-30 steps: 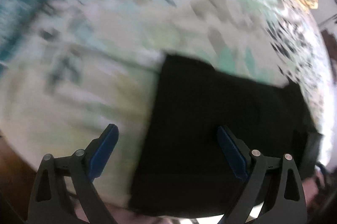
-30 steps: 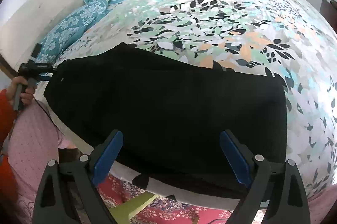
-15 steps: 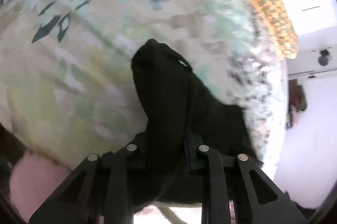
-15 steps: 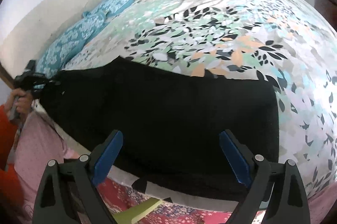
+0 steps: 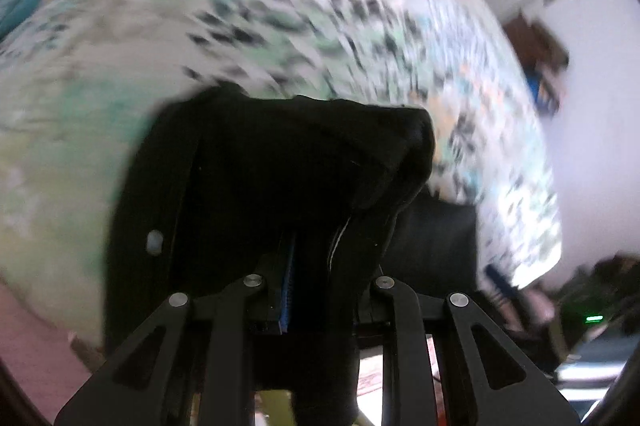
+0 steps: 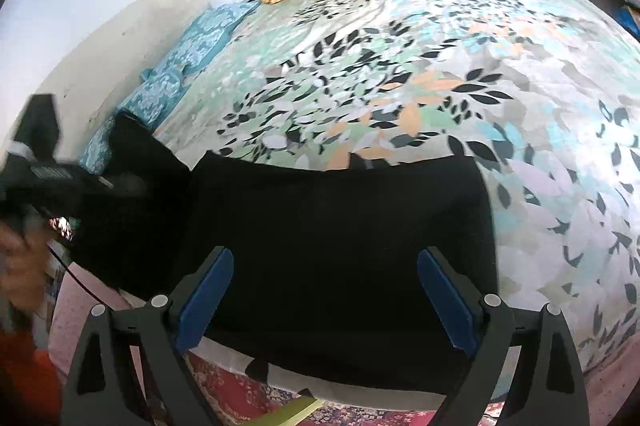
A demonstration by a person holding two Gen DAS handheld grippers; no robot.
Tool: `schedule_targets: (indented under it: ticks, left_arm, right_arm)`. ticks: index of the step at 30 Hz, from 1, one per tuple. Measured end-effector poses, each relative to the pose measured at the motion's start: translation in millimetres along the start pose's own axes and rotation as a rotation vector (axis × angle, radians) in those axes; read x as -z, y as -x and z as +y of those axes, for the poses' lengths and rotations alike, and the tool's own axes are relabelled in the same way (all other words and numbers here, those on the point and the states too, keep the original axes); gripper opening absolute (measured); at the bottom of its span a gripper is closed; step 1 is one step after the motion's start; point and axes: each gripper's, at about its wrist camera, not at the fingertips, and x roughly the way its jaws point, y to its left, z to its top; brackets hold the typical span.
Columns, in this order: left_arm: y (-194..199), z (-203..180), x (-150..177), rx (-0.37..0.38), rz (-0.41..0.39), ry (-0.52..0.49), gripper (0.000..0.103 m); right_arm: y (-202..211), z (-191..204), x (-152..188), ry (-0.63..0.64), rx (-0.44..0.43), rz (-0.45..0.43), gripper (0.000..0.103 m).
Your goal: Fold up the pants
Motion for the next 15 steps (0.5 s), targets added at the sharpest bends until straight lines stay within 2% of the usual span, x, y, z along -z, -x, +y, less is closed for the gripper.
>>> schedule_targets:
  ticks: [2, 3, 5, 6, 7, 8, 10, 12, 15]
  left_arm:
    - [-32.6, -19.8, 3.8, 0.01, 0.036, -0.059, 0.024]
    - [-52.9, -26.9, 3.5, 0.099, 0.1, -0.065, 0.024]
    - [-70.6, -32.1, 4.6, 0.205, 0.205, -0.032, 0.024]
    - [-67.9, -35.9, 5.0, 0.255, 0.22, -0.021, 0.028]
    - [-58.5, -38.7, 3.8, 0.306, 0.208, -0.034, 0.039]
    - [-45.0, -40.1, 2.6, 0.342, 0.176, -0.059, 0.047]
    - [-7.5, -33.3, -4.3, 0.329, 0.052, -0.112, 0.076]
    - [27.4, -11.0, -12.2, 0.263, -0.077, -0.123, 0.082]
    - [61.6, 43.9, -16.3, 0.159, -0.196, -0.053, 0.082]
  right_arm:
    - [3.9, -10.2, -0.5, -0.045, -0.007, -0.014, 0.093]
    - [5.4, -15.2, -0.2, -0.067, -0.012, -0.021, 0.093]
    - [10.1, -27.7, 0.2, -0.128, -0.027, -0.041, 0.093]
    - [12.2, -32.8, 0.1, -0.152, -0.031, -0.051, 0.093]
    - [14.4, -37.7, 0.3, -0.177, -0.039, -0.063, 0.093]
    - [16.4, -42.5, 0.5, -0.2, -0.054, -0.074, 0.093]
    - [16.9, -44.5, -0.9, -0.21, -0.099, -0.083, 0.093]
    - [12.0, -34.7, -3.4, -0.179, -0.185, -0.07, 0.093]
    - [-6.3, 3.2, -1.5, -0.069, -0.359, 0.006, 0.093]
